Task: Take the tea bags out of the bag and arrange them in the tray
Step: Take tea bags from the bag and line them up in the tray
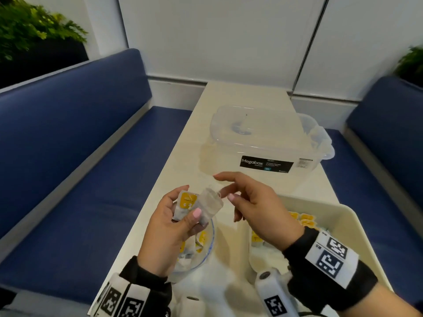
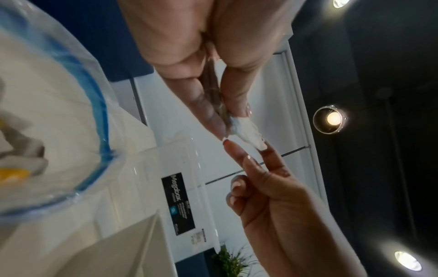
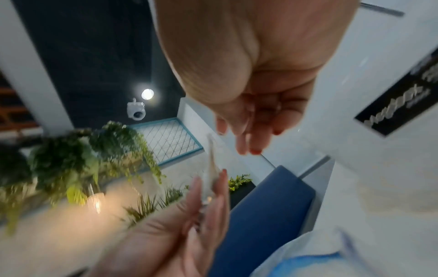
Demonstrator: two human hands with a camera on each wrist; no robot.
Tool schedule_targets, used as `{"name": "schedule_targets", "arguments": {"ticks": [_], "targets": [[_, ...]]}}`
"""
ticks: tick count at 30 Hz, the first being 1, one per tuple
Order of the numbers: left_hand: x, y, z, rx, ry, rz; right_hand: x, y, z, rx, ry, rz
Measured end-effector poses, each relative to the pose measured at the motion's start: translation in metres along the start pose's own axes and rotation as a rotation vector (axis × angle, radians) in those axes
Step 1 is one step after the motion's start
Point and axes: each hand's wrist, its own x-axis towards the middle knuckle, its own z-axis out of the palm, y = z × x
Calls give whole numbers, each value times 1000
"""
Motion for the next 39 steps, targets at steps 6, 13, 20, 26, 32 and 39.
{"name": "schedule_targets", "arguments": {"ticks": [6,13,20,26,32,39], "targets": [[-2,2,34,-88,-215,-145,-18,-5,-39,-330,59,-353],[4,-10,63,-89,-172,-169,-28,-18,-120,-520,101,-312],[-3,-38,80,-57,-141,-226,-42,16,-195,-834,49,44],[-7,-63,90,1,-150,-279,-41,67,-201,-1005,-145,319],[-3,-70,89,30,-125,-336,-33,96,-194,-1150,-305,412],[-1,-73,87,-63,-93,-412,-20,119,-183,-1308,-450,472]]}}
